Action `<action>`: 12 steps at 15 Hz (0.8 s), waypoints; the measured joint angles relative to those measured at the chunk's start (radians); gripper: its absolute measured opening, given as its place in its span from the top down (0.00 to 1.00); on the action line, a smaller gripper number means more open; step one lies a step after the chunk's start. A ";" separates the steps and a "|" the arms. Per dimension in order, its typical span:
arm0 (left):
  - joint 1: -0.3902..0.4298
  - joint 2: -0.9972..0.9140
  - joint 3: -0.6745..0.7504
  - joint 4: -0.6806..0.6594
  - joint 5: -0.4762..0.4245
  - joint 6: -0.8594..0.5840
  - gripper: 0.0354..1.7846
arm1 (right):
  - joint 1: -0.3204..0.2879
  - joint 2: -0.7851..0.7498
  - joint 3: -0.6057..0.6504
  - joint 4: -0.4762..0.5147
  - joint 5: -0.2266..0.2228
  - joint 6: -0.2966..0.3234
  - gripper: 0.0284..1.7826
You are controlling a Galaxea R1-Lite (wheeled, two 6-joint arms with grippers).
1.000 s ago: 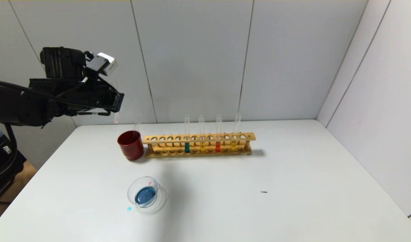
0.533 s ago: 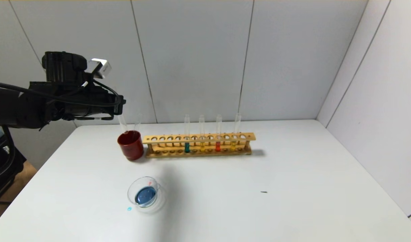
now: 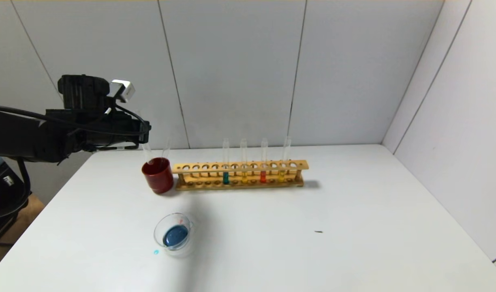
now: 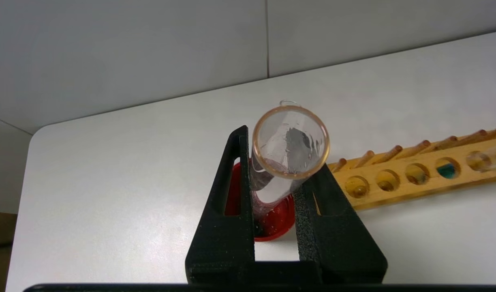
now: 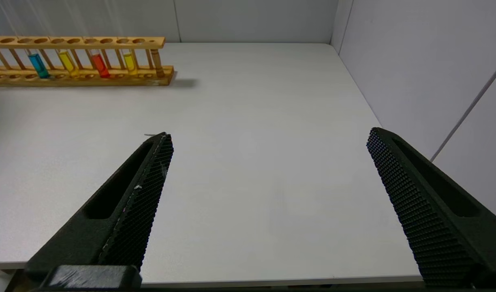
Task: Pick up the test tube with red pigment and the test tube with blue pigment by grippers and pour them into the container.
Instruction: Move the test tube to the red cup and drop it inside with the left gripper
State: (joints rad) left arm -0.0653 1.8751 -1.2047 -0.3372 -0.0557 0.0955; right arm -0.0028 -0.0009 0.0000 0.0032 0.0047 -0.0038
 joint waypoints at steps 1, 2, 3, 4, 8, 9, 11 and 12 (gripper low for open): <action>0.002 0.008 0.009 -0.022 0.000 -0.001 0.83 | 0.000 0.000 0.000 0.000 0.000 0.000 0.02; 0.005 0.015 0.013 -0.033 0.000 -0.009 0.83 | 0.000 0.000 0.000 0.000 0.000 0.000 0.02; 0.008 0.023 0.016 -0.038 0.000 -0.023 0.83 | 0.000 0.000 0.000 0.000 0.000 0.000 0.02; 0.011 0.030 0.017 -0.039 0.000 -0.028 0.83 | 0.000 0.000 0.000 0.000 0.000 0.000 0.02; 0.014 0.063 0.023 -0.043 -0.001 -0.036 0.83 | 0.000 0.000 0.000 0.000 0.000 0.000 0.02; 0.015 0.072 0.026 -0.055 -0.001 -0.036 0.83 | 0.000 0.000 0.000 0.000 0.000 0.000 0.02; 0.018 0.093 0.030 -0.092 -0.003 -0.035 0.83 | 0.000 0.000 0.000 0.000 0.000 0.000 0.02; 0.019 0.103 0.034 -0.114 -0.005 -0.034 0.83 | 0.000 0.000 0.000 0.000 0.000 0.000 0.02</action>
State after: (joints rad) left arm -0.0462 1.9781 -1.1704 -0.4517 -0.0604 0.0619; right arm -0.0032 -0.0009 0.0000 0.0032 0.0043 -0.0038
